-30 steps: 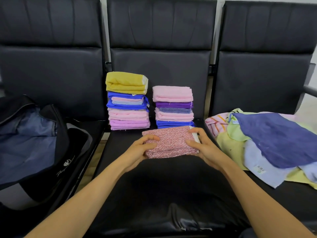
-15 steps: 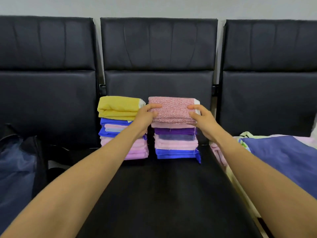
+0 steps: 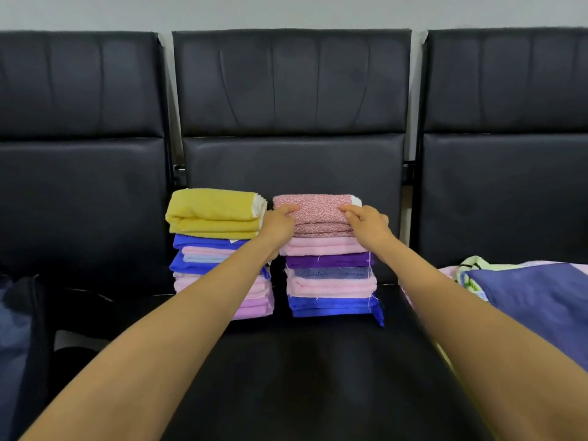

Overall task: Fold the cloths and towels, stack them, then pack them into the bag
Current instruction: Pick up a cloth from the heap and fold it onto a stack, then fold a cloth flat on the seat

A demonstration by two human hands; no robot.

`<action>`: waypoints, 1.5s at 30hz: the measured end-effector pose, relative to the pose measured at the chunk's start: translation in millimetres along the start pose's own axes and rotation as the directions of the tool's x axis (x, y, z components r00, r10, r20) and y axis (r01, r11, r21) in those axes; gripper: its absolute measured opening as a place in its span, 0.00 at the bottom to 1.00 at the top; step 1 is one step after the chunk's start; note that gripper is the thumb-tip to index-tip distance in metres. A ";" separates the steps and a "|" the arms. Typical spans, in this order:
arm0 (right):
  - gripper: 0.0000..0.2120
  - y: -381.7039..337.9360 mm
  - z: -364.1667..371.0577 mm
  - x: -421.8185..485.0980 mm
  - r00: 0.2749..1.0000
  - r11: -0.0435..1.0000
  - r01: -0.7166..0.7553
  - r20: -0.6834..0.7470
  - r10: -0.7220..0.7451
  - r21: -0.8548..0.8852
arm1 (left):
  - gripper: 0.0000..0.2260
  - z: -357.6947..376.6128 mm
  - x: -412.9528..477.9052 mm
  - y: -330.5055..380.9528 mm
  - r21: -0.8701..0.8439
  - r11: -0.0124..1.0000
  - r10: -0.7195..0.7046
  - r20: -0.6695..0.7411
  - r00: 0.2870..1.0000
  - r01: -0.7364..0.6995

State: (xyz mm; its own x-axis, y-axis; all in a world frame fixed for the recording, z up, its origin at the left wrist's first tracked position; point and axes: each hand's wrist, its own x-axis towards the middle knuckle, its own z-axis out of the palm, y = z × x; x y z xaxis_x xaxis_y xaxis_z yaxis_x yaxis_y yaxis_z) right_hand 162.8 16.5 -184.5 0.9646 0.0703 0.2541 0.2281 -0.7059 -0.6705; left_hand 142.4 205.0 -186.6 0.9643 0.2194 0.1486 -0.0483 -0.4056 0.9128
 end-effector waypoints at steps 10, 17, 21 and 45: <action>0.20 -15.2 -34.4 -56.8 0.999 0.981 0.013 0.046 -0.022 0.193 | 0.25 -11.4 -57.3 35.8 0.077 0.996 0.040 -0.008 0.999 -0.039; 0.15 21.4 -70.2 -134.0 0.994 0.964 -0.083 -0.049 0.099 0.253 | 0.14 42.0 -148.0 55.2 -0.021 0.998 0.059 0.153 0.986 -0.057; 0.14 67.3 -103.3 -175.8 0.966 0.961 -0.242 -0.062 0.252 0.134 | 0.07 105.7 -188.6 58.0 -0.062 0.998 0.039 0.433 0.900 -0.014; 0.09 228.3 -146.7 -224.9 0.851 0.940 -0.315 -0.477 0.218 -0.133 | 0.19 303.0 -227.8 28.1 0.201 0.970 -0.066 0.764 0.642 -0.140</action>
State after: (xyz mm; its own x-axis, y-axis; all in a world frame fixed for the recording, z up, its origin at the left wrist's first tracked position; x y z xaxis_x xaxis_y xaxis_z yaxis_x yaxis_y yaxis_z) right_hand -21.5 -263.8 -292.4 0.8078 -0.4302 0.4029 -0.1071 -0.7794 -0.6173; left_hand 0.3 -125.2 -310.1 0.8214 -0.5098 -0.2556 -0.1289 -0.6026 0.7876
